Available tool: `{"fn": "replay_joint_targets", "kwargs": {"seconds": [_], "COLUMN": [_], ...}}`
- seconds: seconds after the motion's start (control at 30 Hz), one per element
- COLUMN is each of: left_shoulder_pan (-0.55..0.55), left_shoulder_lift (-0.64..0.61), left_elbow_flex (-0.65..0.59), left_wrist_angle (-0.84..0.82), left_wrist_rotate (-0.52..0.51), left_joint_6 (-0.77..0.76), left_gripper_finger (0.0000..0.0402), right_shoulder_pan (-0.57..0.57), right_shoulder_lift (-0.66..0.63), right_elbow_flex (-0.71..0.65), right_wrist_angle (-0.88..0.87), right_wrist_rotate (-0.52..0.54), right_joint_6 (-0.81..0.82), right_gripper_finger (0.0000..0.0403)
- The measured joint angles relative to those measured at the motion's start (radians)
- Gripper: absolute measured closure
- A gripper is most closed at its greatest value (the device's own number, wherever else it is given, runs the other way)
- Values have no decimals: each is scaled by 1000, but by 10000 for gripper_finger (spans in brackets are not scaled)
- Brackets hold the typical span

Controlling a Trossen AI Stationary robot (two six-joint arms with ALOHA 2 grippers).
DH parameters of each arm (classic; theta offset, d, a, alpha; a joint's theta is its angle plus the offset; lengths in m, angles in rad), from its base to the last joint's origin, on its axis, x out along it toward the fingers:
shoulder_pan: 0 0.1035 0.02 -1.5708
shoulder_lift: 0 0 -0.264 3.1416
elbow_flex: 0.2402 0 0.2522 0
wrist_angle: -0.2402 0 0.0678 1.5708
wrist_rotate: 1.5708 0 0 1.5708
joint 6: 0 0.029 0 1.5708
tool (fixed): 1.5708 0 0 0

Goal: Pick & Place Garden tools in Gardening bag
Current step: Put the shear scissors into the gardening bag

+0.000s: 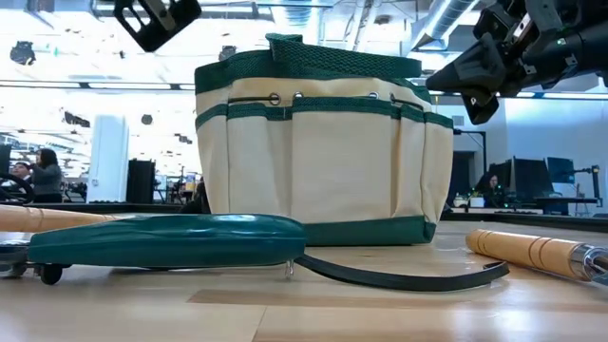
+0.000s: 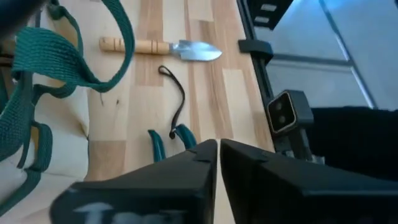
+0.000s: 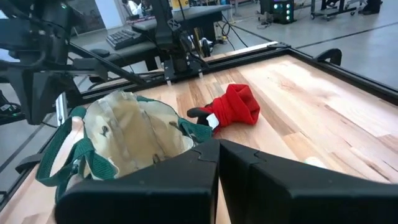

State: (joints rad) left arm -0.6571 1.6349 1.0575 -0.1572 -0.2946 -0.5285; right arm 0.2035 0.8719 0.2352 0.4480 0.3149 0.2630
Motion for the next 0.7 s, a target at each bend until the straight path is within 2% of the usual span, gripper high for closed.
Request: {"fn": "replay_joint_targets", "kwargs": {"seconds": [0.17, 0.3, 0.47, 0.63, 0.7], "left_shoulder_pan": [0, -1, -11, -13, -16], "left_shoulder_lift": [63, 151, 252, 270, 270], "left_elbow_flex": [78, 137, 220, 274, 275], "left_wrist_angle": [-100, -111, -170, -323, -335], "left_wrist_rotate": [-18, -21, -84, -98, -61], "left_joint_6": [0, 5, 39, 23, 25], "left_gripper_finger": [398, 399, 399, 399, 399], "right_shoulder_pan": [0, 0, 0, 0, 0], "right_shoulder_lift": [0, 0, 0, 0, 0], "right_elbow_flex": [0, 0, 0, 0, 0], "right_wrist_angle": [0, -1, -5, -17, -32], "right_wrist_rotate": [0, 0, -1, -1, -2], "right_joint_6": [0, 0, 0, 5, 10], "right_gripper_finger": [403, 403, 403, 403, 403]}}
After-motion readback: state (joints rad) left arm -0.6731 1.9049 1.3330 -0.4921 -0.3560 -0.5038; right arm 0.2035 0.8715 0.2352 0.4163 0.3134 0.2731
